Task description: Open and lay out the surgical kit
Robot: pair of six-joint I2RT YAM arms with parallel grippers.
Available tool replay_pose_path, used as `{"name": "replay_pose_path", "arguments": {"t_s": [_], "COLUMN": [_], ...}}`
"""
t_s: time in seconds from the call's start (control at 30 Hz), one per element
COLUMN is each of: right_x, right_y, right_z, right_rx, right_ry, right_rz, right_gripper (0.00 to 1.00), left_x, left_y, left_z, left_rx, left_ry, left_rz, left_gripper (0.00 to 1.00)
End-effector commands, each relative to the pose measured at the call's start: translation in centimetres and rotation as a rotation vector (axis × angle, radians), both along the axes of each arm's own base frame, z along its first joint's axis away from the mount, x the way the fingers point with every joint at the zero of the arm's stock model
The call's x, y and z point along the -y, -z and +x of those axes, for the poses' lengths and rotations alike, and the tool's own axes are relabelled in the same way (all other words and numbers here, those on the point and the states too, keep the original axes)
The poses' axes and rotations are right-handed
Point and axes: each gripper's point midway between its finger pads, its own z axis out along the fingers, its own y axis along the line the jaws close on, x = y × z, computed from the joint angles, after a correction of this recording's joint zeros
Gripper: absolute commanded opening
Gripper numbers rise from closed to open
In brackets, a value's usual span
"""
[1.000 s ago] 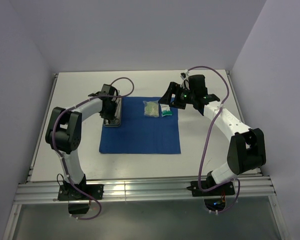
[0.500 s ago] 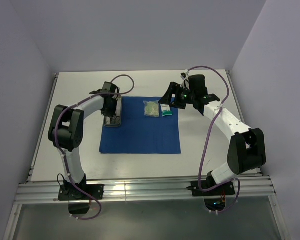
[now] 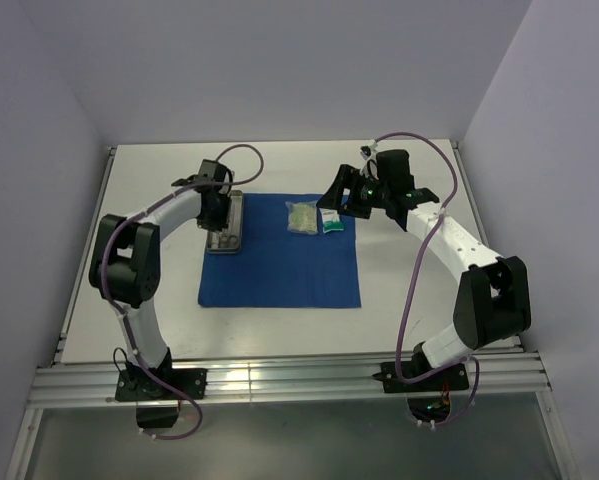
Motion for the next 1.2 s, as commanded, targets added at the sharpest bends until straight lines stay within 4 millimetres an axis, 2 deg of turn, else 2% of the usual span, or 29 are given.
{"name": "replay_pose_path", "arguments": {"t_s": [0.0, 0.1, 0.23, 0.57, 0.67, 0.77, 0.8, 0.87, 1.0, 1.03, 1.17], "right_x": [-0.4, -0.5, -1.1, -2.0, -1.9, -1.8, -1.8, -1.8, -1.7, -1.7, -1.8], "right_y": [-1.8, -1.8, -1.8, -2.4, -2.2, -2.0, -2.0, -2.0, -2.0, -2.0, -2.0], "right_z": [0.6, 0.7, 1.0, 1.4, 1.3, 1.2, 1.2, 1.2, 1.1, 1.1, 1.1], "right_rx": [0.053, 0.054, 0.051, 0.062, 0.059, 0.055, 0.055, 0.055, 0.055, 0.056, 0.053], "right_ry": [-0.01, -0.009, -0.016, -0.031, -0.03, -0.03, -0.03, -0.03, -0.032, -0.033, -0.036], "right_rz": [0.023, 0.032, 0.046, 0.05, 0.042, 0.041, 0.04, 0.038, 0.03, 0.029, 0.025], "right_gripper": [0.8, 0.8, 0.8, 0.77, 0.77, 0.77, 0.77, 0.77, 0.77, 0.77, 0.77], "left_x": [0.2, 0.5, 0.5, 0.3, 0.4, 0.3, 0.2, -0.2, -0.7, -0.8, -0.7], "left_y": [-5.6, -6.8, -7.1, -6.0, -5.5, -3.8, -2.7, -1.6, -1.0, -1.0, -1.6], "left_z": [0.9, 1.0, 1.2, 0.8, 0.3, -0.5, -1.0, -1.1, -0.5, -0.3, 0.2], "left_rx": [0.138, 0.167, 0.172, 0.15, 0.132, 0.087, 0.061, 0.05, 0.053, 0.054, 0.063], "left_ry": [0.021, 0.036, 0.039, 0.039, 0.046, 0.051, 0.047, 0.036, 0.014, 0.012, 0.018], "left_rz": [-0.04, -0.048, -0.049, -0.045, -0.049, -0.046, -0.039, -0.026, -0.022, -0.02, -0.025], "left_gripper": [0.0, 0.0, 0.0, 0.0, 0.0, 0.0, 0.0, 0.01, 0.01, 0.02, 0.24]}}
